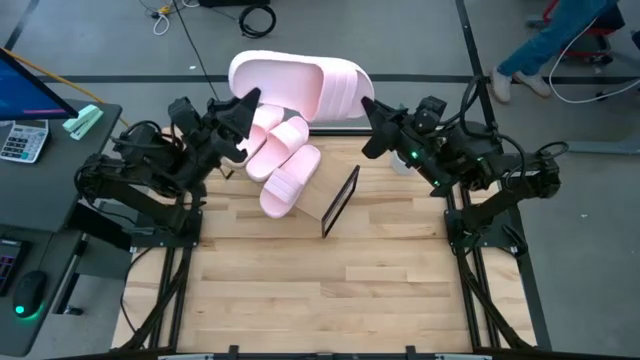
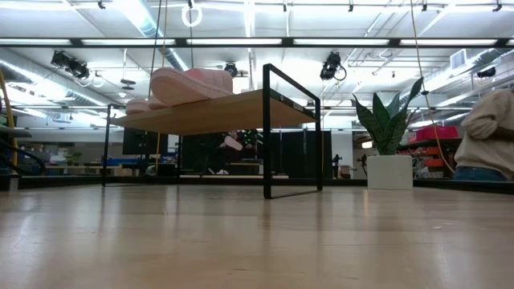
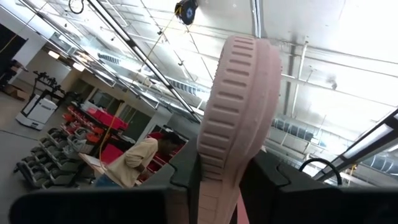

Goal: Pick and place slides into the shelf
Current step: Put the pink slipper on the shelf

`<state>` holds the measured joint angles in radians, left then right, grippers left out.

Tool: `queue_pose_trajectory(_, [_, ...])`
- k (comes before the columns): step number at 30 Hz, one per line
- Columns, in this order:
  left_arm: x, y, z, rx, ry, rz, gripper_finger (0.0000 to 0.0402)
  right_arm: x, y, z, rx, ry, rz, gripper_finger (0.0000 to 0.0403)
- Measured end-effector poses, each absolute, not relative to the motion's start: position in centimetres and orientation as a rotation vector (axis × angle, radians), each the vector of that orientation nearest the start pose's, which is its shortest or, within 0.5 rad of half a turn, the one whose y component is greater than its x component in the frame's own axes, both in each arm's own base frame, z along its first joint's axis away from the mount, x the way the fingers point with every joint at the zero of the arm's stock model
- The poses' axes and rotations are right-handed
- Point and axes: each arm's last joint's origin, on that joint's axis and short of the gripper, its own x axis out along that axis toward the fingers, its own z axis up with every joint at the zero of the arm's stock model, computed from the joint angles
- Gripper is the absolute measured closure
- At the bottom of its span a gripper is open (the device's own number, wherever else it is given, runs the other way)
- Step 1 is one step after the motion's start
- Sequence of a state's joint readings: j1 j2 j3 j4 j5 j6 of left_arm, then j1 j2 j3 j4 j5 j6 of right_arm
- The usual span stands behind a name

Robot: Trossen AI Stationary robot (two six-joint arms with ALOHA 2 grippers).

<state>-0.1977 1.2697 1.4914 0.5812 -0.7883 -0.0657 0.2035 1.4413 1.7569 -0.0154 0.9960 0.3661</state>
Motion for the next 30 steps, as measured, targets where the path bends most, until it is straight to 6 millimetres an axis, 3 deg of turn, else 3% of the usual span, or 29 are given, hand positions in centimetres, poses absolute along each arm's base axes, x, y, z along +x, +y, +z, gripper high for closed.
queue_pose_trajectory(6, [22.6, -2.3, 53.3, -0.444, -0.745, 0.541, 0.0295, 28.0, 3.4, 52.1, 0.501, -0.368, -0.691, 0.0378])
queue_pose_trajectory(12, [22.4, -2.3, 53.4, -0.415, -0.738, 0.553, 0.0320, 28.1, 3.5, 51.9, 0.475, -0.339, -0.662, 0.0284])
queue_pose_trajectory(20, [21.8, -2.2, 53.6, -0.370, -0.730, 0.568, 0.0313, 28.4, 3.7, 51.3, 0.473, -0.270, -0.577, 0.0194])
queue_pose_trajectory(30, [18.8, -1.8, 54.3, -0.295, -0.661, 0.489, 0.0324, 28.6, 4.5, 49.3, 0.494, -0.071, -0.478, 0.0165])
